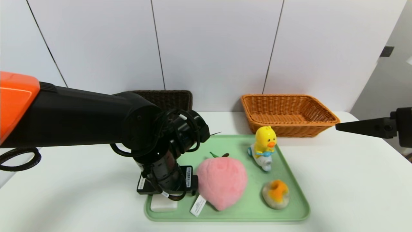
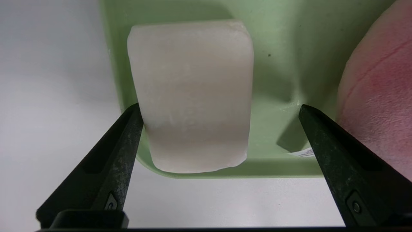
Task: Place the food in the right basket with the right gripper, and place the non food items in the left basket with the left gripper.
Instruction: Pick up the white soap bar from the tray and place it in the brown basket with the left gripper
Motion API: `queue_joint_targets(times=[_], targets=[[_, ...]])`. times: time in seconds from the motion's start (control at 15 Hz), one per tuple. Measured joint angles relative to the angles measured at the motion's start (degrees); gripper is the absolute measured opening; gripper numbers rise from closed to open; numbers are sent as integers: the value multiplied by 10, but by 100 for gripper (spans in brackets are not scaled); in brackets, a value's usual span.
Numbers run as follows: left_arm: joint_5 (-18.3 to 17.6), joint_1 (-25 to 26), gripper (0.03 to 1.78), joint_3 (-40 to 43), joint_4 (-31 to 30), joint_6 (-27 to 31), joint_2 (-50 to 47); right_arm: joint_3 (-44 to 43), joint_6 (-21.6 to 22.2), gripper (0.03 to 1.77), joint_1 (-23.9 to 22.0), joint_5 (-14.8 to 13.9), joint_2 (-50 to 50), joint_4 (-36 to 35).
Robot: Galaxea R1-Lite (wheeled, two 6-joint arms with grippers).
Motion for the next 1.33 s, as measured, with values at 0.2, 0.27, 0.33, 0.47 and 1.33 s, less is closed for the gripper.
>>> queue_joint_targets(times=[0.2,0.27,0.33,0.47,1.33], targets=[[0,0,169,0,0,0,8,5,0,171,0,-1,0,-23],[0,1,169,0,0,0,10,8,0,171,0,-1,0,-34],[1,1,169,0,0,0,11,10,0,171,0,-1,0,-35],[1,0,160,0,0,1,12,12,-1,171,0,0,-1,-36],[60,0,97,-3,3,11,-18,12,0,171,0,0,-4,-37]])
